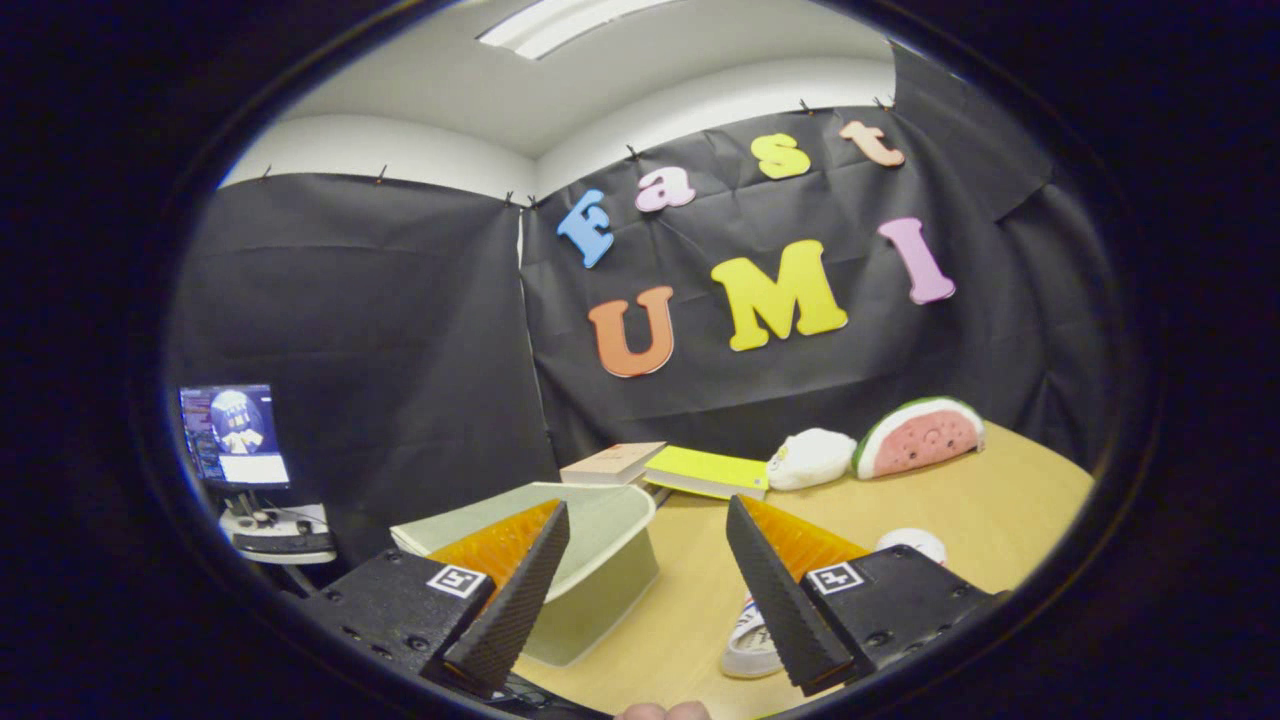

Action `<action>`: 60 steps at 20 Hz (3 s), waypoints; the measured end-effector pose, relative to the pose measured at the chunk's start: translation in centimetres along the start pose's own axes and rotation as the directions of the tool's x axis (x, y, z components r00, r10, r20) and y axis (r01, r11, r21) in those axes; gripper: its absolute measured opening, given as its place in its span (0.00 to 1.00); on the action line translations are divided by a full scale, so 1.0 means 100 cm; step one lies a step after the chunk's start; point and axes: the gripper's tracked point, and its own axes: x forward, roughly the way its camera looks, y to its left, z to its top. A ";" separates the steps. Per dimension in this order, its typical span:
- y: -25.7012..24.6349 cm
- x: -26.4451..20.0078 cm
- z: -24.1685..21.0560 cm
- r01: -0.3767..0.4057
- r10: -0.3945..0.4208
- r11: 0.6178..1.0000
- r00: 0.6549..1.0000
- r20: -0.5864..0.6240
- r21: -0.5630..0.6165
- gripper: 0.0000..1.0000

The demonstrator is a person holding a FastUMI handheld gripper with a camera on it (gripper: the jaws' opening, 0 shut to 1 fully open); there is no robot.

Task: Open the storage box then place both shoes into the box .Put the left shoe in first, then the right shoe, with the right side of both shoes facing outward in a uniform manner.

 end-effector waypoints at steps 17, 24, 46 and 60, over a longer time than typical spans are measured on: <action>0.054 0.076 -0.076 -0.168 0.394 0.731 0.895 -0.208 0.661 1.00; 0.064 0.086 -0.059 -0.190 0.485 0.592 0.860 -0.158 0.783 0.66; 0.203 0.126 0.090 -0.263 0.410 0.829 0.886 -0.217 0.493 0.12; 0.295 0.179 0.095 -0.221 0.210 0.974 0.961 -0.182 -0.046 1.00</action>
